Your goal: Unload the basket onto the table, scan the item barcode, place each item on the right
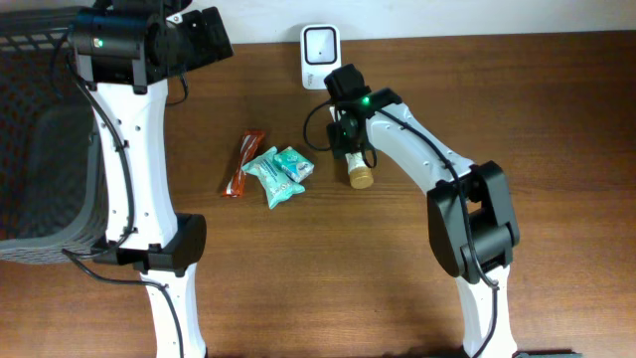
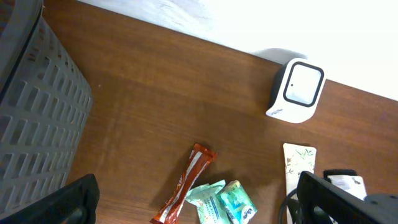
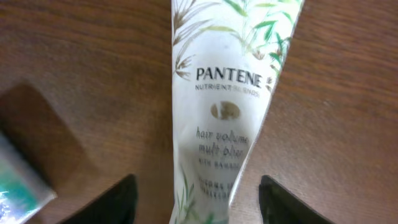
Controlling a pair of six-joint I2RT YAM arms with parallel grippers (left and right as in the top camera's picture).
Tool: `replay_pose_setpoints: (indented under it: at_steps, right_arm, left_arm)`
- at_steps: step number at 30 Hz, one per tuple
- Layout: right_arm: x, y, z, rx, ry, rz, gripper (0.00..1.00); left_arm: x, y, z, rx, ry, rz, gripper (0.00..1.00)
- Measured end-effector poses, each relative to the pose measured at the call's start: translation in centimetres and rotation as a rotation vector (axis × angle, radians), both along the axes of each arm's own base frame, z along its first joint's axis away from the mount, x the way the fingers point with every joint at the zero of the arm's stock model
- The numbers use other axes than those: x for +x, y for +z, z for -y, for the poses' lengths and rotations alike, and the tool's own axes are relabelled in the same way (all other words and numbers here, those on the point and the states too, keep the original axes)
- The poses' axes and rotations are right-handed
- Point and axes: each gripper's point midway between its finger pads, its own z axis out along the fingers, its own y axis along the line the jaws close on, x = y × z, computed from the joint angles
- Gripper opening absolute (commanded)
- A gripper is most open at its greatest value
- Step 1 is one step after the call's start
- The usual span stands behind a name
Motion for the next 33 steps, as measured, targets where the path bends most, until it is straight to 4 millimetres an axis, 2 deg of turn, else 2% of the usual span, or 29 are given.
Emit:
replay_pose_setpoints:
  at_steps: [1,2,3,4,5,8,10,12,16,22,23,25,26,29,31,33]
  right_arm:
    - [-0.1,-0.8,0.0,-0.003,0.003,-0.006,0.55]
    - [-0.3,-1.4,0.1,-0.008,0.004,-0.017,0.50]
    - [-0.4,-2.0,0.1,-0.011,0.005,-0.026,0.24]
    - [-0.5,-2.7,0.2,-0.017,0.004,-0.037,0.08]
    - [-0.5,-2.9,0.2,-0.016,0.004,-0.041,0.04]
    - [0.3,-2.2,-0.2,-0.001,0.004,-0.008,0.04]
    - [0.1,-1.6,-0.2,-0.004,0.005,-0.025,0.04]
    - [0.9,0.2,-0.6,0.005,0.006,-0.007,0.04]
    - [4.9,5.9,-2.4,0.079,0.007,0.157,0.04]
    - [10.9,11.2,-5.3,0.222,0.008,0.468,0.04]
    - [11.5,11.6,-5.5,0.236,0.008,0.499,0.04]
    - [12.9,10.7,-6.2,0.257,0.006,0.541,0.04]
    - [13.0,9.2,-6.2,0.248,0.005,0.520,0.04]
    - [13.1,6.7,-5.9,0.231,0.000,0.485,0.04]
    - [13.8,7.1,-5.7,0.241,-0.007,0.512,0.04]
    - [14.3,7.3,-4.6,0.239,-0.025,0.522,0.04]
  left_arm:
    - [0.0,0.0,0.0,0.000,0.000,0.000,0.99]
    - [0.0,0.0,0.0,0.000,0.000,0.000,0.99]
    - [0.0,0.0,0.0,0.000,0.000,0.000,0.99]
    - [0.0,0.0,0.0,0.000,0.000,0.000,0.99]
    - [0.0,0.0,0.0,0.000,0.000,0.000,0.99]
    - [0.0,0.0,0.0,0.000,0.000,0.000,0.99]
    - [0.0,0.0,0.0,0.000,0.000,0.000,0.99]
    - [0.0,0.0,0.0,0.000,0.000,0.000,0.99]
    - [0.0,0.0,0.0,0.000,0.000,0.000,0.99]
    - [0.0,0.0,0.0,0.000,0.000,0.000,0.99]
    - [0.0,0.0,0.0,0.000,0.000,0.000,0.99]
    - [0.0,0.0,0.0,0.000,0.000,0.000,0.99]
    - [0.0,0.0,0.0,0.000,0.000,0.000,0.99]
    - [0.0,0.0,0.0,0.000,0.000,0.000,0.99]
    - [0.0,0.0,0.0,0.000,0.000,0.000,0.99]
    - [0.0,0.0,0.0,0.000,0.000,0.000,0.99]
